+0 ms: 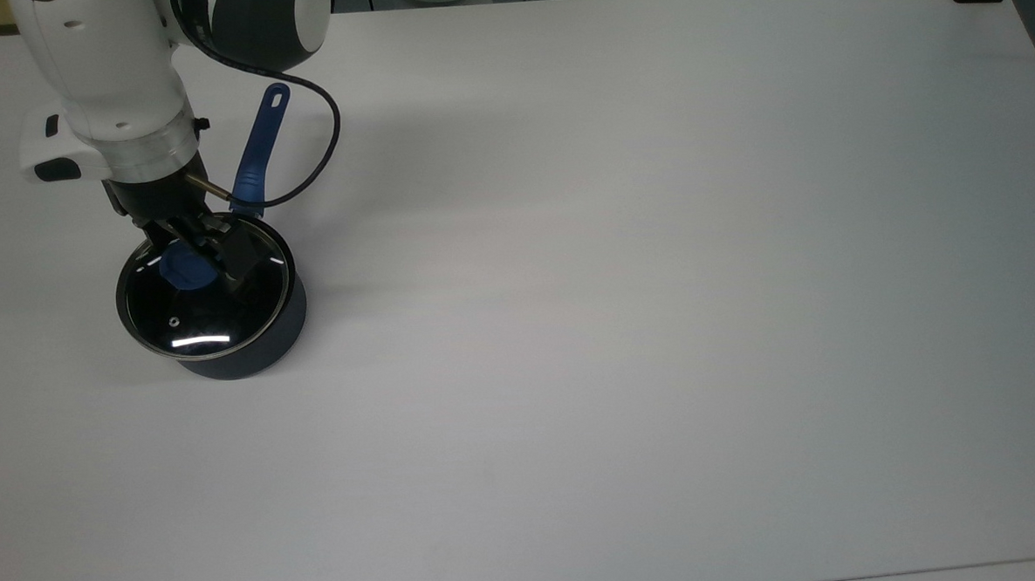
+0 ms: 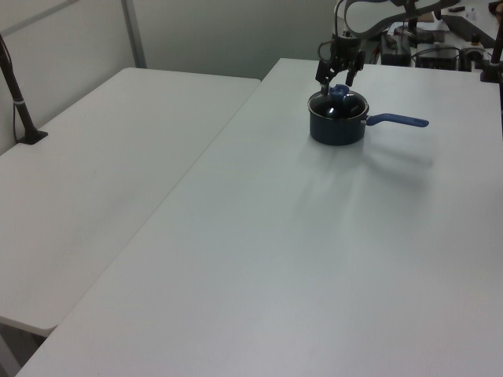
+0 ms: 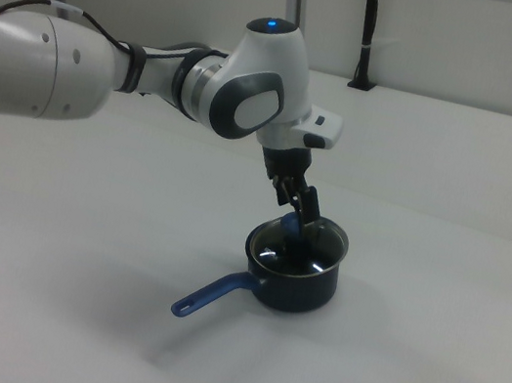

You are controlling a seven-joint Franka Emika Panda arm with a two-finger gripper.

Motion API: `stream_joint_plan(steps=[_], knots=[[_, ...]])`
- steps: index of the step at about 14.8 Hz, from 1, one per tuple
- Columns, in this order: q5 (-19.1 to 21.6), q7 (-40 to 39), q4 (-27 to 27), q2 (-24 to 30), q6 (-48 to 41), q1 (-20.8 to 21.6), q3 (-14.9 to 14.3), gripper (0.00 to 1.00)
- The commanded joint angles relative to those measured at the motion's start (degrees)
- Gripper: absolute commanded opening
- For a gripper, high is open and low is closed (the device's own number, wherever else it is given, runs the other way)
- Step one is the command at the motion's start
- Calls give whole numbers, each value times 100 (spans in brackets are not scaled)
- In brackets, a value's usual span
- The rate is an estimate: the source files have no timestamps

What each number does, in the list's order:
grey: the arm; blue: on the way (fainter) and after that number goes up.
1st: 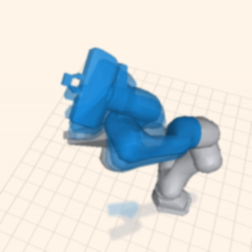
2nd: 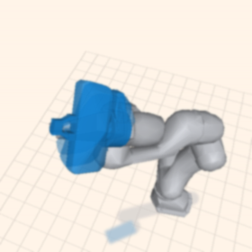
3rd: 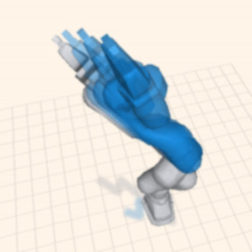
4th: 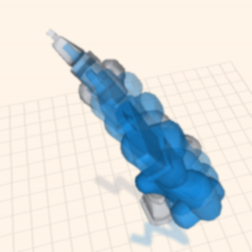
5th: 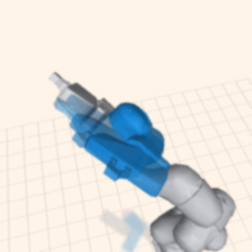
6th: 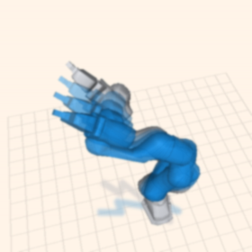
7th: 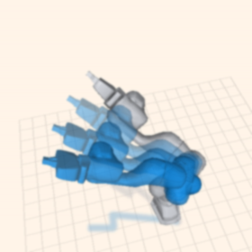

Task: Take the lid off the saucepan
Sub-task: 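Align the open gripper around the blue knob of the glass lid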

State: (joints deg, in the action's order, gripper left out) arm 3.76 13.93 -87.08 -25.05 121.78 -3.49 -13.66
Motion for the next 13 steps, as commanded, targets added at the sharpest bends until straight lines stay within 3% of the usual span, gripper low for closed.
stream_joint_plan(steps=[1,9,13], knots=[[-78,-74,-19,0,-146,68,-40,95],[-86,-83,-11,-61,-137,121,-40,87],[-86,-171,-2,-70,-137,121,-40,64]])
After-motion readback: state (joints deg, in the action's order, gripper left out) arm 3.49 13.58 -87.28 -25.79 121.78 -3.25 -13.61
